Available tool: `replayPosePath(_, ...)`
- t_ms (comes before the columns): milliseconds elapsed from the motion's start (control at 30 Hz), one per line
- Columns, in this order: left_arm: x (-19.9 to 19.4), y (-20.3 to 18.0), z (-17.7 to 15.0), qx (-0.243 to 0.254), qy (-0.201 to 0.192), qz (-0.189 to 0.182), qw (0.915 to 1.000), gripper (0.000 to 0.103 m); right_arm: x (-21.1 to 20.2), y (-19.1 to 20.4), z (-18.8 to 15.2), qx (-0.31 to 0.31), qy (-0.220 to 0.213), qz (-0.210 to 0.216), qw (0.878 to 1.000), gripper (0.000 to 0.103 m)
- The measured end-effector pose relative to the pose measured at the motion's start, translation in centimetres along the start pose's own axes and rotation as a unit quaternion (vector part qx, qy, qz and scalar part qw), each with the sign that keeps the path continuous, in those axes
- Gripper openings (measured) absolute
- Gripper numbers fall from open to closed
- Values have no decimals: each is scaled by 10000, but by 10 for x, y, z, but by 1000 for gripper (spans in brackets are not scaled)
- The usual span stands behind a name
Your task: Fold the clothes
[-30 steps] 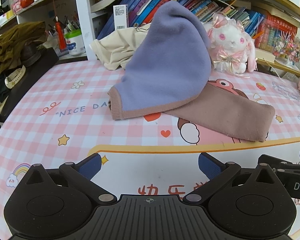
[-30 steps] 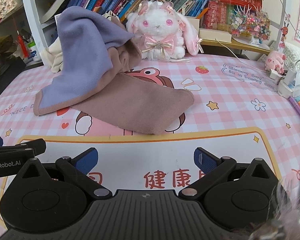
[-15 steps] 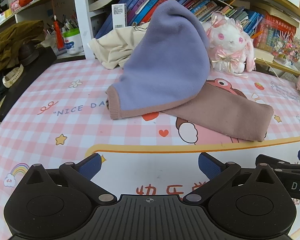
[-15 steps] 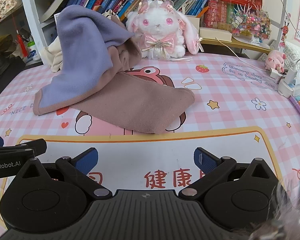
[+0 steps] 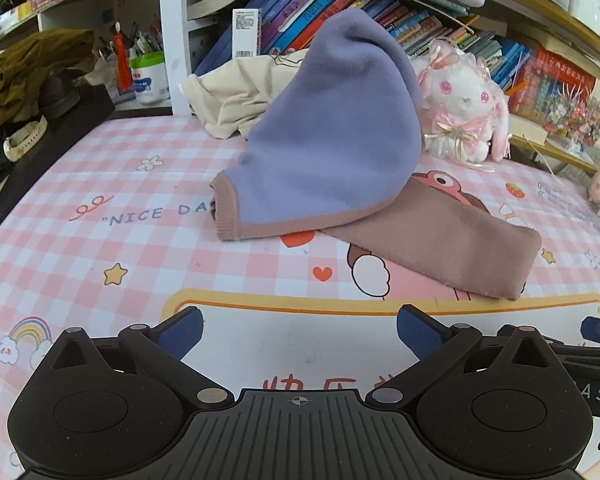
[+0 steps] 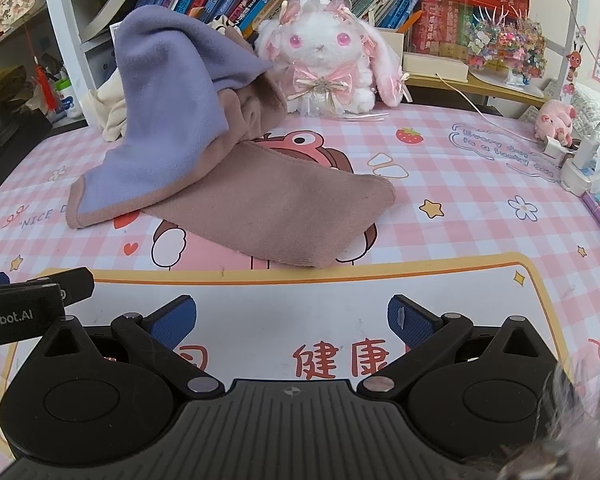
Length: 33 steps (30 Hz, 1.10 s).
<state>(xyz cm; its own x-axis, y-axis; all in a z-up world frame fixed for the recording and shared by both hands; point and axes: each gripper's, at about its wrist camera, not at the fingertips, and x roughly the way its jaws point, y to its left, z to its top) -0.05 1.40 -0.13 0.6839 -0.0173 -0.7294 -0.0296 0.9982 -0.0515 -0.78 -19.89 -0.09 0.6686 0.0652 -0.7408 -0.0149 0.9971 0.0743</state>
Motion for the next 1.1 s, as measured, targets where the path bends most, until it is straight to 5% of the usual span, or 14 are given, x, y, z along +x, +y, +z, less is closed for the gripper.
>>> replayPosePath(533, 2, 0, 1, 339, -58, 22, 9994, 103, 4, 4, 2, -15, 11, 56, 10000, 103)
replayPosePath(800, -1, 2, -1, 408, -137, -339, 9985, 103, 4, 3, 2, 39, -33, -105, 9999, 103)
replayPosePath(1100, 3, 5, 3, 692, -284, -174, 9970, 103, 9, 1, 2, 143, 41, -292, 9995, 103)
